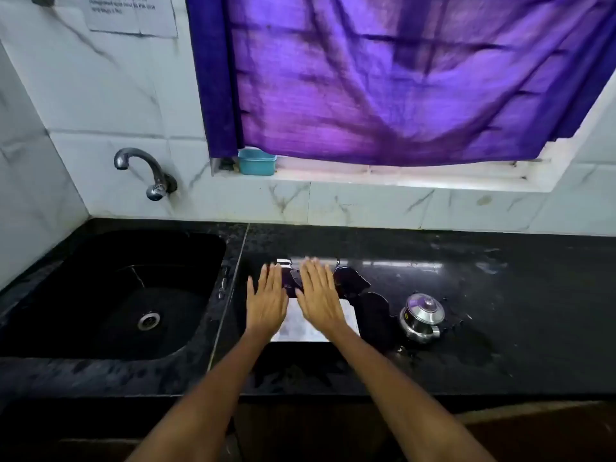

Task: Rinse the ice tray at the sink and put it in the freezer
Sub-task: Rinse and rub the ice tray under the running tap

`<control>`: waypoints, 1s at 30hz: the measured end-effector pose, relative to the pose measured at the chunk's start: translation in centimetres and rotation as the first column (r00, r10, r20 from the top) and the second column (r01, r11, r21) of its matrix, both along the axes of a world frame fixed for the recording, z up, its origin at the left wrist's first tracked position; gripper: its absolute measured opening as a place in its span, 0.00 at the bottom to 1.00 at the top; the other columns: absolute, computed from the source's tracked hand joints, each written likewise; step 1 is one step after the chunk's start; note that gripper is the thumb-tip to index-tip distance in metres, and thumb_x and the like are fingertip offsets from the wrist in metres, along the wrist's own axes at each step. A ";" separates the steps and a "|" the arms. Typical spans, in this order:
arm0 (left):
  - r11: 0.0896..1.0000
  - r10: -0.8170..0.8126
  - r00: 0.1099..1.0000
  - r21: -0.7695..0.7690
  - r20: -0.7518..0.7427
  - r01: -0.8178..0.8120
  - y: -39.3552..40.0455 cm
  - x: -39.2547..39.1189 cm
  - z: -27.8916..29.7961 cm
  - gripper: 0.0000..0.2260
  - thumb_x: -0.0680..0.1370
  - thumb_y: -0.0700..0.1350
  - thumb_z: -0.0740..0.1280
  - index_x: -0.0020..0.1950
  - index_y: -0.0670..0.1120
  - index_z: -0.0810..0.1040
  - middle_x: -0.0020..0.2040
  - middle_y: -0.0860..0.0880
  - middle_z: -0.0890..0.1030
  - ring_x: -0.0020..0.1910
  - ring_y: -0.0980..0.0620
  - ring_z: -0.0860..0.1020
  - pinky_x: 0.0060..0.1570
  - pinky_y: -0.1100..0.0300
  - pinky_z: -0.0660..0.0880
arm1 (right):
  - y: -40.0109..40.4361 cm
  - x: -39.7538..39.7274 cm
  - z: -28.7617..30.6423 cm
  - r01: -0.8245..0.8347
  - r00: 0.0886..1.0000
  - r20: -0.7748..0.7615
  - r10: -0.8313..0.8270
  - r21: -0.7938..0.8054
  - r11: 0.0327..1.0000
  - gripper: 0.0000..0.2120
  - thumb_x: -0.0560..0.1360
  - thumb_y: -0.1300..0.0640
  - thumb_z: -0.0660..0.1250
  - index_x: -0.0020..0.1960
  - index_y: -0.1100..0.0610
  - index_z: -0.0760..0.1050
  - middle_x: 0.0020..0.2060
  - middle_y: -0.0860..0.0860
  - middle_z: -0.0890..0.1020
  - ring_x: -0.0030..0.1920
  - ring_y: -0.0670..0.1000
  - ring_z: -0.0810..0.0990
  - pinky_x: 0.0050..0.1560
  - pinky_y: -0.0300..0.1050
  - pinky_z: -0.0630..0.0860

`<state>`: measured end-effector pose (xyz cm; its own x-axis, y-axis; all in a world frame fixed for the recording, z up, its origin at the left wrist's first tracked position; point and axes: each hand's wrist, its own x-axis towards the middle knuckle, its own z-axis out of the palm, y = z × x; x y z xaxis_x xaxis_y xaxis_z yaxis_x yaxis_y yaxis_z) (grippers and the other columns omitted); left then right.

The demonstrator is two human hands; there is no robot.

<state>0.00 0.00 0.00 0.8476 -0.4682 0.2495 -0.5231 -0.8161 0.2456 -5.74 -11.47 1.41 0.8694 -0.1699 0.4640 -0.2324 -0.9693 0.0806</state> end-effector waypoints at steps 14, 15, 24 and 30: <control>0.940 0.277 0.802 -0.023 -0.529 -0.340 3.0 0.0 -5.6 0.16 0.80 0.50 0.61 0.53 0.38 0.79 0.53 0.39 0.81 0.54 0.39 0.79 0.49 0.52 0.75 | -4.4 -4.0 -8.6 0.454 0.881 -0.262 -0.393 0.704 0.547 0.26 0.77 0.51 0.62 0.70 0.62 0.61 0.63 0.60 0.70 0.63 0.59 0.68 0.61 0.53 0.66; 0.946 0.274 0.807 -0.006 -0.524 -0.325 2.9 0.0 -5.5 0.16 0.80 0.50 0.62 0.54 0.37 0.78 0.54 0.39 0.81 0.54 0.39 0.79 0.49 0.52 0.74 | -4.6 -3.7 -8.5 0.449 0.878 -0.263 -0.400 0.741 0.499 0.27 0.77 0.52 0.63 0.70 0.63 0.61 0.62 0.61 0.70 0.63 0.60 0.67 0.61 0.53 0.66; 0.894 0.325 0.744 -0.068 -0.584 -0.443 5.4 1.8 -3.6 0.16 0.80 0.45 0.62 0.61 0.34 0.70 0.60 0.35 0.77 0.59 0.36 0.77 0.56 0.49 0.74 | -5.7 0.6 -5.7 0.285 0.942 -0.227 -0.248 0.929 0.234 0.28 0.68 0.57 0.75 0.64 0.65 0.71 0.59 0.61 0.76 0.60 0.59 0.75 0.59 0.49 0.72; 0.673 0.234 0.553 -0.277 -0.800 -0.686 9.7 3.5 -2.6 0.13 0.81 0.42 0.57 0.59 0.35 0.71 0.64 0.35 0.73 0.59 0.36 0.77 0.52 0.43 0.78 | -2.8 5.2 -4.0 0.149 0.984 -0.139 -0.110 0.984 0.094 0.15 0.73 0.54 0.69 0.54 0.61 0.72 0.49 0.55 0.78 0.48 0.53 0.76 0.53 0.47 0.73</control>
<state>3.47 9.69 -2.59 0.9077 0.0579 -0.4157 0.3869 -0.4992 0.7753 -0.52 -14.22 -2.54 0.7861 -0.5706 -0.2376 -0.3811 -0.1448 -0.9131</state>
